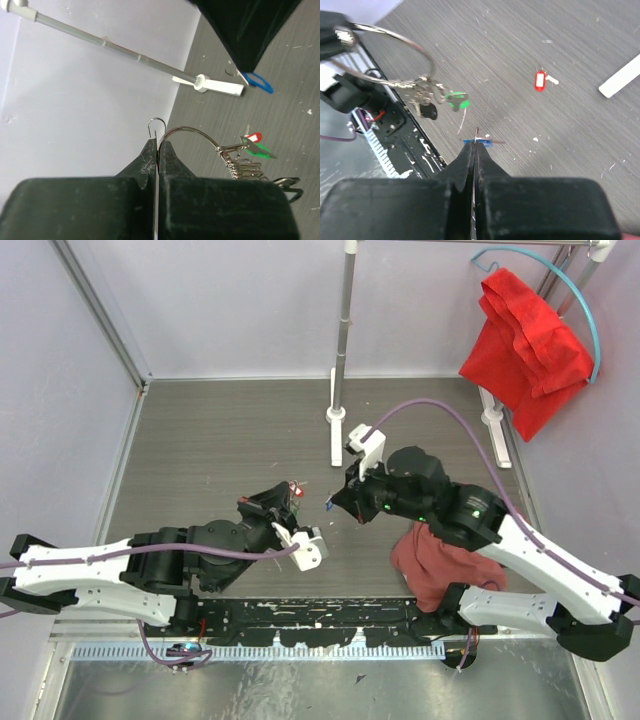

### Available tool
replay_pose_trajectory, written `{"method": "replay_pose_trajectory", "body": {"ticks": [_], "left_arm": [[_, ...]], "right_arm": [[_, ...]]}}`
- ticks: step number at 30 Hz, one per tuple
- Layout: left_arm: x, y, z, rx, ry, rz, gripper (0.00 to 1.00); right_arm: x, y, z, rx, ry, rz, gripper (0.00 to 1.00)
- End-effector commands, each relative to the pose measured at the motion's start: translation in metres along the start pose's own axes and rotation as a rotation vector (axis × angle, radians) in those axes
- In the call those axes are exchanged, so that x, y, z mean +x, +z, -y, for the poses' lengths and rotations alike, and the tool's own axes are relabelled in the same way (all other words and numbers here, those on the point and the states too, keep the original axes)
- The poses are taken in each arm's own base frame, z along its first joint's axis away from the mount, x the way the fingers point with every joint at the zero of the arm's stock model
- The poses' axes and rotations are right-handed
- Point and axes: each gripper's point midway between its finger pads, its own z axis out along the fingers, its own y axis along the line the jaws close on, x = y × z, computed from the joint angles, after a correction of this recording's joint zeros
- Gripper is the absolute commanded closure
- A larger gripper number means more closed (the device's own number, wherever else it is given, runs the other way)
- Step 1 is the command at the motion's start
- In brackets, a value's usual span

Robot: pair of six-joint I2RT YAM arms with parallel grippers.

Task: Put the keys on the keyring

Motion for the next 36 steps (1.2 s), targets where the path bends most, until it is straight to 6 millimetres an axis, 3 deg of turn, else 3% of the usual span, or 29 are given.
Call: {"method": "replay_pose_trajectory", "body": {"ticks": [1, 6, 13, 27, 36], "left_arm": [[-0.002, 0.001, -0.022, -0.127, 0.074, -0.013, 1.0], [-0.004, 0.005, -0.031, -0.244, 0.202, -0.034, 1.0], [-0.011, 0.004, -0.041, -0.351, 0.315, -0.024, 1.0], [-0.019, 0.004, -0.043, -0.472, 0.51, -0.049, 1.0], [-0.027, 0.01, -0.035, -0.495, 0.603, -0.063, 1.0]], "right_arm": [[-0.041, -0.041, -0.019, -0.083, -0.064, 0.078, 1.0], [-0.05, -0.057, -0.017, -0.053, -0.101, -0.011, 0.99], [-0.077, -0.074, -0.031, -0.098, -0.108, 0.007, 0.99], [-0.101, -0.076, -0.061, -0.248, -0.114, 0.061, 0.99], [-0.107, -0.073, -0.068, -0.279, -0.103, 0.077, 0.99]]}}
